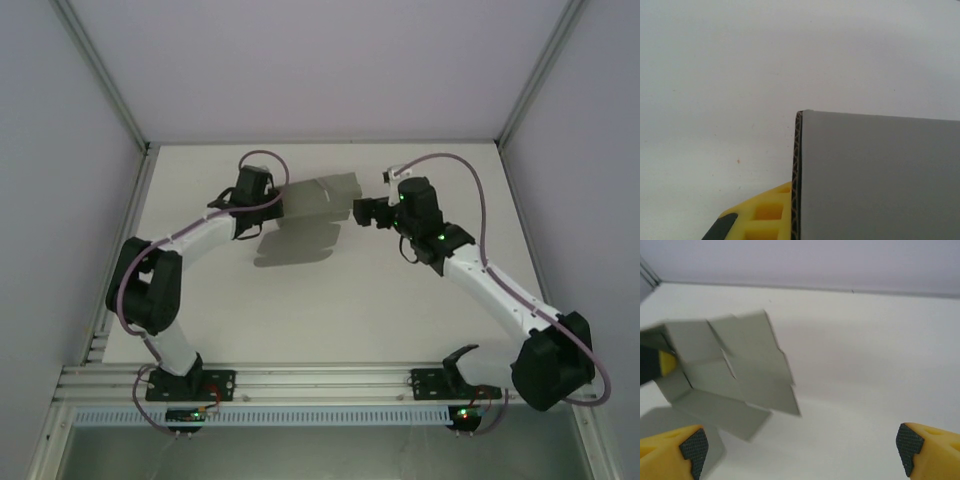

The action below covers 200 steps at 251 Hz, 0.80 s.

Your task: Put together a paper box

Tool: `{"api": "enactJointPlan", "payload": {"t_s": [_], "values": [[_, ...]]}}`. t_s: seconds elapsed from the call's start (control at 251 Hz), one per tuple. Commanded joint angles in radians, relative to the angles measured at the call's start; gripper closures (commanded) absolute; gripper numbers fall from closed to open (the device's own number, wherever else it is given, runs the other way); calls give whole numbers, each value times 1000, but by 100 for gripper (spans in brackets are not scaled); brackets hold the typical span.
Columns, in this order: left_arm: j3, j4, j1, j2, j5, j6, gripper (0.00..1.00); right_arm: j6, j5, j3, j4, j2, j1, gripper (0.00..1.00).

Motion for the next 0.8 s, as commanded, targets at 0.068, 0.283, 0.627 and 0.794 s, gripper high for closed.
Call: {"api": "enactJointPlan", "payload": {"t_s": [0.068, 0.283, 0.627, 0.794], "values": [[-23, 77, 8, -43, 62, 33, 100, -3, -40, -27, -113, 45, -31, 1], [-19, 91, 8, -46, 120, 55, 100, 2, -116, 45, -87, 172, -38, 1], [-7, 79, 10, -40, 190, 95, 100, -6, -189, 72, -48, 231, -53, 1], [7, 75, 1, -17, 232, 130, 100, -36, -218, 122, -37, 286, -52, 0]]}}
